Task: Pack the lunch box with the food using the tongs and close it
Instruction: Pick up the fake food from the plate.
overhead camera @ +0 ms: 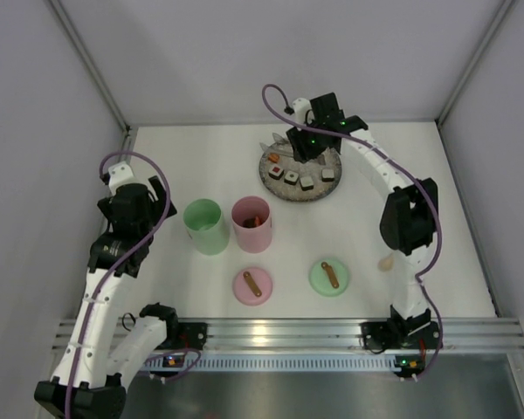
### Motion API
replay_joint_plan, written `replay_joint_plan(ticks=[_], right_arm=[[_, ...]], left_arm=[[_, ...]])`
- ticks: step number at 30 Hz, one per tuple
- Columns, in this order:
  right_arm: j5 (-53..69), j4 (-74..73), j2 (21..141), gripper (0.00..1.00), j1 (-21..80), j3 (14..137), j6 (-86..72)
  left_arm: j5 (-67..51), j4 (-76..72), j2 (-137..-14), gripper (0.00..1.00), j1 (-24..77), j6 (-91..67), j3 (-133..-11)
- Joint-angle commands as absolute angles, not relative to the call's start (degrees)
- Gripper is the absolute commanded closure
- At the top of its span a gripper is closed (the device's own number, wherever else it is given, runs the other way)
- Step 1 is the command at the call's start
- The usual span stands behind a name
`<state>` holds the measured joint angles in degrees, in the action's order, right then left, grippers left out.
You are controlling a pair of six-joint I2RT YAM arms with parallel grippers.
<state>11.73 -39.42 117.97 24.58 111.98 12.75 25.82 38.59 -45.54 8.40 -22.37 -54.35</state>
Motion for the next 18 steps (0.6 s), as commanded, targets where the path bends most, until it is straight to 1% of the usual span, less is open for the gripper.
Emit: replay_joint_plan(ticks=[1,6,18], right_arm=[[13.27,-39.37,119.97,0.53,24.35,116.88,15.91],[12.57,-41.48,122.96,0.52,24.35,119.53,17.49],[10.02,-43.59,127.00,0.52,24.34,119.71,18.46]], left_arm=[[27.42,36.47,-45.61,0.01,8.53,-22.41,-55.99],[27.25,36.47,-45.53,0.01,8.53,-22.32,-55.72],[26.81,36.47,-45.61,0.01,8.53,-21.97,-55.37]])
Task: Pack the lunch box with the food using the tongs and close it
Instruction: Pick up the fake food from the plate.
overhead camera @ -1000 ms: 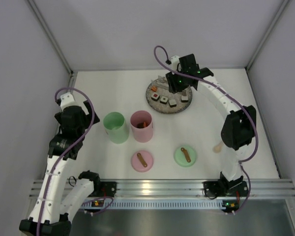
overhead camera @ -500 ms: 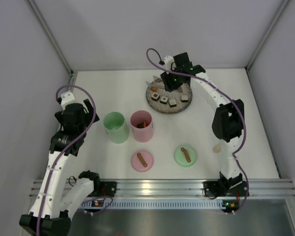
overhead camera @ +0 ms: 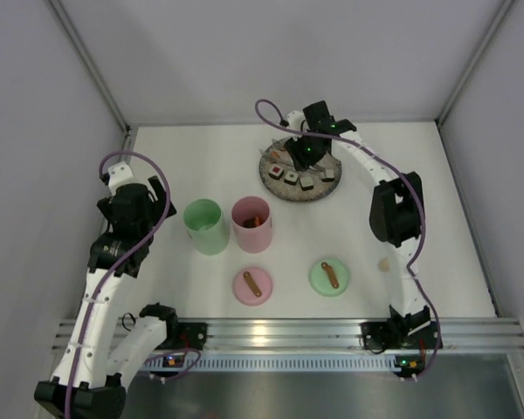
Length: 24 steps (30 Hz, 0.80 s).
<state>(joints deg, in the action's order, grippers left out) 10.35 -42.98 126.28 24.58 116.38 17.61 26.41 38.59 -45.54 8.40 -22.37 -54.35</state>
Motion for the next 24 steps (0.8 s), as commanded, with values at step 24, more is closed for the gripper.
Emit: replay_joint_plan(ticks=[24], right_arm=[[15.38,-50.62,127.18,0.54,20.83,123.66,15.91]], left_arm=[[26.19,36.39,-44.91,0.01,8.53,-21.88,-55.11]])
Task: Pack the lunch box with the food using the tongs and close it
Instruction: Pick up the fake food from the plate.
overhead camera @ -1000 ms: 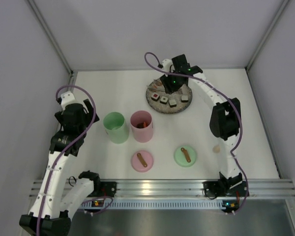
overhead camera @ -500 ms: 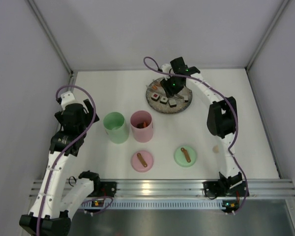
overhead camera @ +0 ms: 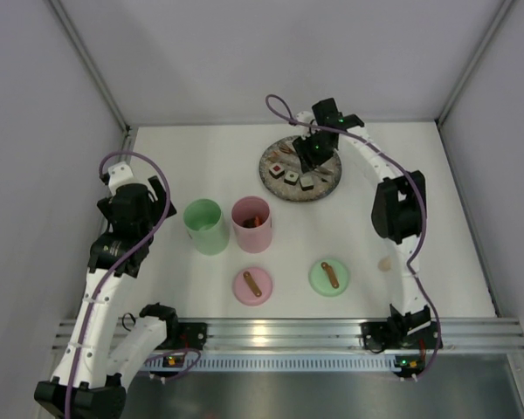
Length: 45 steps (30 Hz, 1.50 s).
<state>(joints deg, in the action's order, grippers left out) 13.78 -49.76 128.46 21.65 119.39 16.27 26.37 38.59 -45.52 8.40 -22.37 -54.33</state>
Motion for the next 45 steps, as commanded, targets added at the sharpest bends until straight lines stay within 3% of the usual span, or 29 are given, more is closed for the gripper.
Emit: replay_joint_plan(ticks=[1,45], right_arm=[[15.47,-50.89,127.53,0.54,20.83,123.92,15.91],[12.83,-58.01,135.09,0.56,21.71,136.40,7.91]], left_arm=[[26.19,36.47,-44.91,0.01,8.53,-21.97,-55.11],[26.46,36.47,-43.59,0.01,8.53,-21.62,-54.67]])
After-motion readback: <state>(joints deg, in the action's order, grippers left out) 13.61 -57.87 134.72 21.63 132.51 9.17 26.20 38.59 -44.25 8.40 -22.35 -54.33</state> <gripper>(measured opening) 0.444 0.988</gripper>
